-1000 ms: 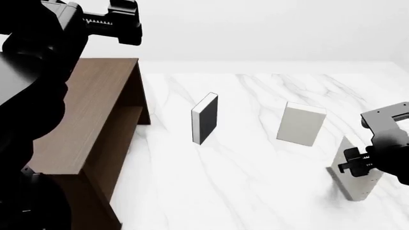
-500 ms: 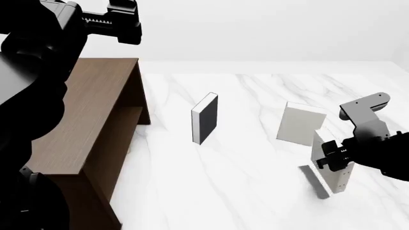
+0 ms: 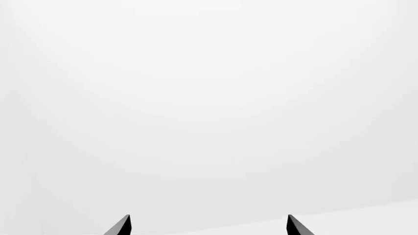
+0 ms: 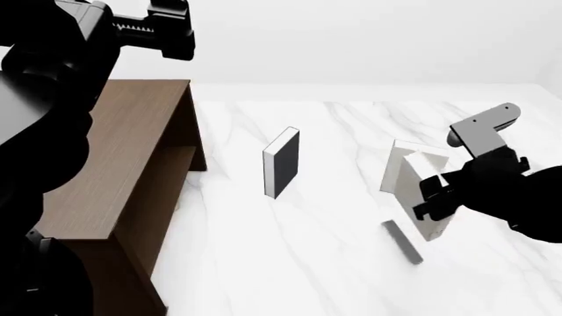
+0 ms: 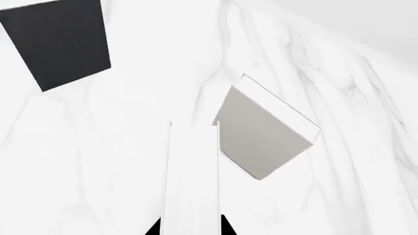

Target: Pick up the book on the right and place it under the cabinet shelf.

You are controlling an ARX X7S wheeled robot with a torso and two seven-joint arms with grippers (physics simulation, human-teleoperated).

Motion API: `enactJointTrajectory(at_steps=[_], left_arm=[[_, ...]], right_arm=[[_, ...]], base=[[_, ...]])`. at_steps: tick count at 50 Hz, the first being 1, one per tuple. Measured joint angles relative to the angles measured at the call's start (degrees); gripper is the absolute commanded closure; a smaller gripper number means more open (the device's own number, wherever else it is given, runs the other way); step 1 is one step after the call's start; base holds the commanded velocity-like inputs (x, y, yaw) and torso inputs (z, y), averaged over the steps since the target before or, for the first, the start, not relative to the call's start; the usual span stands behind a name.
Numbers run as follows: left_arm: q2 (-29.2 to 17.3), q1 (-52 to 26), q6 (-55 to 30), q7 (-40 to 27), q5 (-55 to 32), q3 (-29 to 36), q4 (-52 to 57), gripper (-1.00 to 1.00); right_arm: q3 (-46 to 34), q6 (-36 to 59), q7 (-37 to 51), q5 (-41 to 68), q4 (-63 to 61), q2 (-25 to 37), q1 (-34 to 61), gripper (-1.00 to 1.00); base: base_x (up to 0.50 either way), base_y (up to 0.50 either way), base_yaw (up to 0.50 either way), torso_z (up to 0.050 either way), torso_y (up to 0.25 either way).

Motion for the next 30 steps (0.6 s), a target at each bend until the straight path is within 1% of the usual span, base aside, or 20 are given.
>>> enactJointTrajectory(at_steps=[16,30], left_arm=[[-0.27,-0.28,-0.18,-0.57,-0.91,-0.62,0.29,-1.0],[-0.53,-0.52,-0.74,-1.18,-1.93,-1.46,0.86,-1.0]], right_arm=[[4.37,-12.8,2.45,4.68,-8.35,0.17,-7.96,1.0],[6.87,-25.04,2.74,6.14,-12.0,-2.35,-16.3,1.0]], base=[[0.0,0.0,0.0,0.0,0.001],[0.0,0.0,0.0,0.0,0.001]])
